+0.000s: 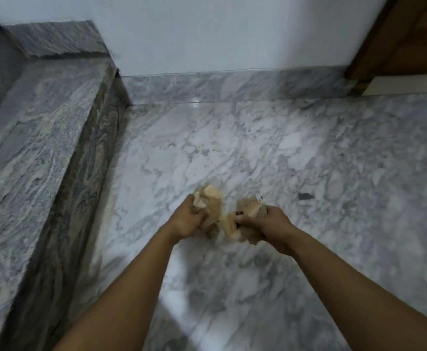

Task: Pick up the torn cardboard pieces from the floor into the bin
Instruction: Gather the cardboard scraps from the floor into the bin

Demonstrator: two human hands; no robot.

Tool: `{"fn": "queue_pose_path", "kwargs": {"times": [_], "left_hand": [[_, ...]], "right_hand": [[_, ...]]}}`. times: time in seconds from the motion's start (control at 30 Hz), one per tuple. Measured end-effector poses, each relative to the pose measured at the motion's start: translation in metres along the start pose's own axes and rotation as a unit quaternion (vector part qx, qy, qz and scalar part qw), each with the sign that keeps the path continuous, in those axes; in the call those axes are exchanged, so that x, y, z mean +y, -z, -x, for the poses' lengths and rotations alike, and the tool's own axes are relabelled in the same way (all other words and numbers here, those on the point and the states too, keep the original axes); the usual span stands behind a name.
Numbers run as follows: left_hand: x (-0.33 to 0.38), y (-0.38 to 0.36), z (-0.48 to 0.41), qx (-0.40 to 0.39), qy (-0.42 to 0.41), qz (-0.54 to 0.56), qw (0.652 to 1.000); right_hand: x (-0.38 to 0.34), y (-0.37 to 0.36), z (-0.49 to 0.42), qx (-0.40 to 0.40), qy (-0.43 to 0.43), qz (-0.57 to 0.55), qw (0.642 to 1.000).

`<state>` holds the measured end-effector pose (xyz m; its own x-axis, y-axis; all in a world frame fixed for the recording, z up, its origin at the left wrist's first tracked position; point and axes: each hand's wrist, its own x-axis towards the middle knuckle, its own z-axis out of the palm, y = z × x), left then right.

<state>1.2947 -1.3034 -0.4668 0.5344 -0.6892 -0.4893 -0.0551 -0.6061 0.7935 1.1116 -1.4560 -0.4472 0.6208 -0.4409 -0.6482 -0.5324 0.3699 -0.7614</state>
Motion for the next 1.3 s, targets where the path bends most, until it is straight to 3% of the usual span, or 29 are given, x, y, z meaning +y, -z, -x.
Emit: {"fn": "queue_pose_path", "kwargs": {"times": [0.1,0.23,0.4,0.53,0.7,0.83,0.97,1.1,1.3], "left_hand": [[0.036,-0.024,0.005,-0.054,0.03,0.11,0.992],[0.075,-0.043,0.019,-0.064,0.055,0.18,0.98],[0.12,-0.06,0.039,-0.105,-0.023,0.147,0.983],[0.177,-0.072,0.075,-0.145,-0.034,0.142,0.979],[0.305,-0.08,0.163,-0.189,-0.004,0.127,0.974],[0.427,-0.097,0.244,-0.228,0.023,0.077,0.97],[0.546,-0.118,0.342,-0.303,-0.004,0.013,0.953],[0.633,-0.153,0.45,-0.399,-0.029,-0.07,0.914],[0.707,-0.25,0.61,-0.529,-0.073,-0.141,0.834]], "right_hand": [[-0.016,-0.007,0.001,0.018,0.017,-0.051,0.998],[-0.02,-0.001,0.0,0.075,-0.008,-0.089,0.993],[-0.043,0.025,0.028,0.074,-0.012,-0.118,0.99],[-0.075,0.055,0.09,0.093,-0.017,-0.143,0.985],[-0.146,0.113,0.236,0.123,-0.04,-0.232,0.964],[-0.207,0.153,0.381,0.142,-0.041,-0.228,0.962],[-0.253,0.18,0.535,0.209,-0.033,-0.213,0.954],[-0.262,0.195,0.679,0.294,-0.038,-0.251,0.921],[-0.223,0.224,0.877,0.421,-0.023,-0.309,0.852]]}}
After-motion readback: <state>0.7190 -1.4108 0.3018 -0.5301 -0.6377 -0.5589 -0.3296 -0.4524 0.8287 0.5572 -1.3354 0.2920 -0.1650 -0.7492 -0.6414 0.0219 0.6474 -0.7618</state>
